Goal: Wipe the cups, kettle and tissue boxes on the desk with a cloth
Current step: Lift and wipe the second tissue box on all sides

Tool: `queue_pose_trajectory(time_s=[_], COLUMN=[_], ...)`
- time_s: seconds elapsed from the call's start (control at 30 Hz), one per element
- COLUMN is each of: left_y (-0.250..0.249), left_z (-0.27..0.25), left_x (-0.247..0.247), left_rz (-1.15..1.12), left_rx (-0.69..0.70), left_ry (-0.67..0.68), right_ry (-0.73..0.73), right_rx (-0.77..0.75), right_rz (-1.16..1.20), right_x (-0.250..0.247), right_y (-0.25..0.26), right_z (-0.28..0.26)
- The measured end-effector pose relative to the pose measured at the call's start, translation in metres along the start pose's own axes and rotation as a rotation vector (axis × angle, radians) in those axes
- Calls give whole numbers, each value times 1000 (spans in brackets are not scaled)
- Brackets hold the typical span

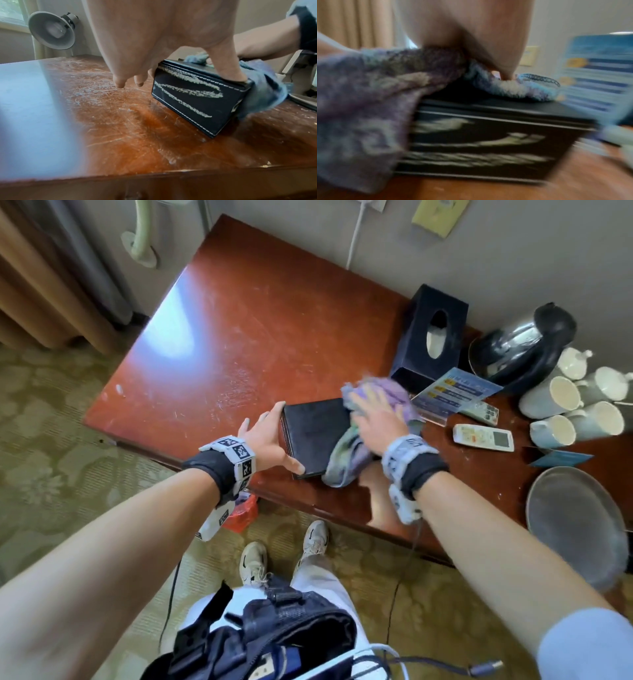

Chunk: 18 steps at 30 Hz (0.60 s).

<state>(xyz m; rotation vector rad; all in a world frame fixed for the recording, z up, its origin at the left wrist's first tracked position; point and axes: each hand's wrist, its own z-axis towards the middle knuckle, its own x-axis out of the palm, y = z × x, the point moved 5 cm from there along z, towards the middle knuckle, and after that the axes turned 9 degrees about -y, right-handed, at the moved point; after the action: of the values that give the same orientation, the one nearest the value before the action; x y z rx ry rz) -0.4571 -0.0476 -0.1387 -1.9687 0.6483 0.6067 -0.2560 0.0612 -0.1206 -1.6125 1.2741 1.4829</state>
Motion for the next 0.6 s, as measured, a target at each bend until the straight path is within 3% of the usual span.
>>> queue_pose_trajectory(time_s=[0.1, 0.17, 0.3, 0.43, 0.5, 0.6], left_y=[1, 2, 2, -5, -7, -9], left_z=[3, 4, 2, -2, -3, -4], left_x=[1, 3, 2, 1, -2, -2], left_rz=[-14, -25, -20, -30, -19, -20], left_rx=[-4, -10, -3, 18, 17, 3], left_ry=[1, 10, 13, -1, 3, 10], right_ry=[-3, -44, -192, -208, -223, -275], right_rx=[174, 198, -101, -133, -144, 100], right_rz=[-7, 0, 50, 203, 170, 129], right_x=[-9, -6, 12, 34, 28, 15], right_y=[-59, -53, 36, 67, 45, -32], right_z=[-1, -4, -40, -84, -79, -59])
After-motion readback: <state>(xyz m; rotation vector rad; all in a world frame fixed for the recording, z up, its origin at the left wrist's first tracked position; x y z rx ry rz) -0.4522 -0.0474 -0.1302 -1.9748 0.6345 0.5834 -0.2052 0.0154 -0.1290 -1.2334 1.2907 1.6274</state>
